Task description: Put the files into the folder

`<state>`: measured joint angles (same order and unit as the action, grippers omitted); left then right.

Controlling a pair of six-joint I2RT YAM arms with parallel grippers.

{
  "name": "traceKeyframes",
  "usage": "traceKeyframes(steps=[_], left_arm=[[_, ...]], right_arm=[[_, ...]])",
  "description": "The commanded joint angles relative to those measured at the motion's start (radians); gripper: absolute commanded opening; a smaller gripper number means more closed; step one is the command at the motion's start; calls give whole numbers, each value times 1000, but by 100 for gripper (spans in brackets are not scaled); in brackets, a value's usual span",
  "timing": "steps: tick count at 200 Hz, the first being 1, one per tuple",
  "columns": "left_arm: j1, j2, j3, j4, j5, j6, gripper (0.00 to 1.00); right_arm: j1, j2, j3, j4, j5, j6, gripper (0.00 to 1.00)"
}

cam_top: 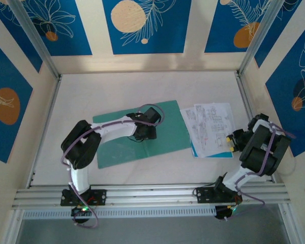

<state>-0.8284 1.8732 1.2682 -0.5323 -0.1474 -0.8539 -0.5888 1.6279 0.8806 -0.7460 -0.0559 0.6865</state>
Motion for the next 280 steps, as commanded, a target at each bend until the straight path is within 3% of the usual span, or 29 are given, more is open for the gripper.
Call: traceKeyframes(steps=[1,102,152,181,219,280], left_arm=[[-1,27,2,34,25,43,51],[-4,180,129,115,105,125,44],[-6,142,115,101,70,183,43],[-30,66,118,92,46,188,51],[-136,111,218,55,101,145,52],[-198,201,252,81,141,3,57]], right_arm=[[24,7,-21,-18,16,-11,39],[158,41,14,-52,57,0,39],[261,85,65,-55,56,37,36],[310,113,93,-64,76,53,35],[317,113,95,-52,63,59,35],[354,143,128,-56,67,56,34]])
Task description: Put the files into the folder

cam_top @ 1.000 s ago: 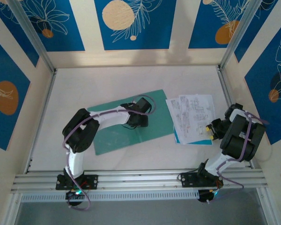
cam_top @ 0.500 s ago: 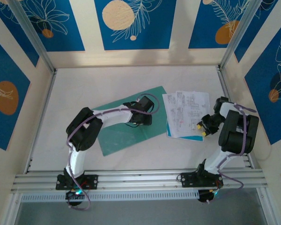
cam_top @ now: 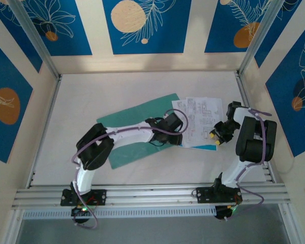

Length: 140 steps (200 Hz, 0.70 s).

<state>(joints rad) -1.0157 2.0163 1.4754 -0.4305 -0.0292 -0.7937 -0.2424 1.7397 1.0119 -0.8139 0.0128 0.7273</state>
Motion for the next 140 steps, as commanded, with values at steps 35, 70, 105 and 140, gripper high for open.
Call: traceKeyframes(steps=[35,70,105,140], left_arm=[[-26,122,139,-151,-55,-66,57],[-26,161,179,-135,-38,-64,56],[-26,205,247,-183,-54,-63,48],[-27,244,296,-242,-77,-53,42]], right_arm=[[9,28,-7,15,-2,14,35],[8,28,-15,20,-1,13,34],[8,27,-16,21,-4,14,34],[6,26,-16,22,-8,14,34]])
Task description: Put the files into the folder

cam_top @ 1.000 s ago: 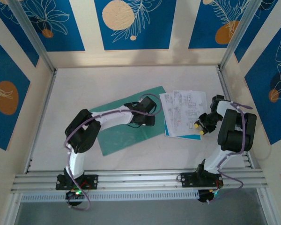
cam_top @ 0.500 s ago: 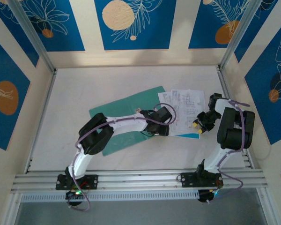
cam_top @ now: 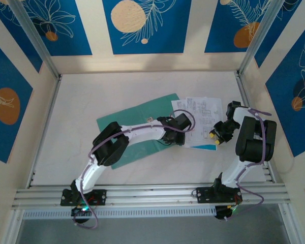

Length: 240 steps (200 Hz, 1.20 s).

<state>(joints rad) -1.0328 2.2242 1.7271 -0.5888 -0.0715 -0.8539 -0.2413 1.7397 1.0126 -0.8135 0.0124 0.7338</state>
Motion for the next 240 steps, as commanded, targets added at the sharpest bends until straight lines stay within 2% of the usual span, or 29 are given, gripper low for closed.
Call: traceKeyframes(steps=[1,109,138,154,166,187,217,240], left_arm=[[-9,36,45,-84,-34,7,42],[-29,115,166,-154,-82,23,23],[-30,107,160,-167,-98,27,13],[-30,94,150,-175,-116,23,0],[-30,64,120,-171,-135,5,0],[-29,-21,1,-98,-149,-59,0],[-15,-143,-202,73,-122,-188,0],[-13,-189,-284,151,-116,-252,0]], right_arm=[[5,27,-17,22,-7,8,34],[5,22,-25,28,-10,7,33],[4,19,-25,31,-12,9,33],[6,11,-25,36,-18,7,33],[9,1,-23,46,-34,3,33],[40,-18,-5,52,-67,-11,39],[98,-125,24,59,-102,-26,55],[133,-188,70,19,-110,-34,60]])
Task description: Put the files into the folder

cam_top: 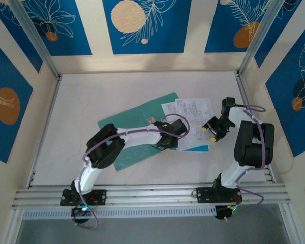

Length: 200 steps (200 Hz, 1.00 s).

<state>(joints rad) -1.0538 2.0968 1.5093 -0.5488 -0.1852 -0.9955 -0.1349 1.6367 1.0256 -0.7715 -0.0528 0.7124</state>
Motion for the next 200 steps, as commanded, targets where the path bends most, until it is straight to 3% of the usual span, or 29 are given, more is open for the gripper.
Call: traceKeyframes(steps=[1,78,100,106,137,169,200], left_arm=[[8,-63,-67,112,-2,-112,0],[8,-150,-229,233,9,-235,0],[2,-190,-243,221,14,-232,34],[0,-204,-245,208,8,-230,38],[-7,-253,-226,179,3,-189,47],[-3,-144,-116,296,138,-106,50],[11,-37,-6,331,189,-78,50]], right_arm=[[27,-87,59,-24,-46,-13,61],[120,-84,39,-23,-30,-1,51],[129,-68,21,-8,-19,-1,50],[125,-58,22,-10,-13,-6,50],[64,-9,43,-26,-2,-34,45],[-17,39,60,-32,-9,-59,43],[-67,105,69,-38,-5,-78,41]])
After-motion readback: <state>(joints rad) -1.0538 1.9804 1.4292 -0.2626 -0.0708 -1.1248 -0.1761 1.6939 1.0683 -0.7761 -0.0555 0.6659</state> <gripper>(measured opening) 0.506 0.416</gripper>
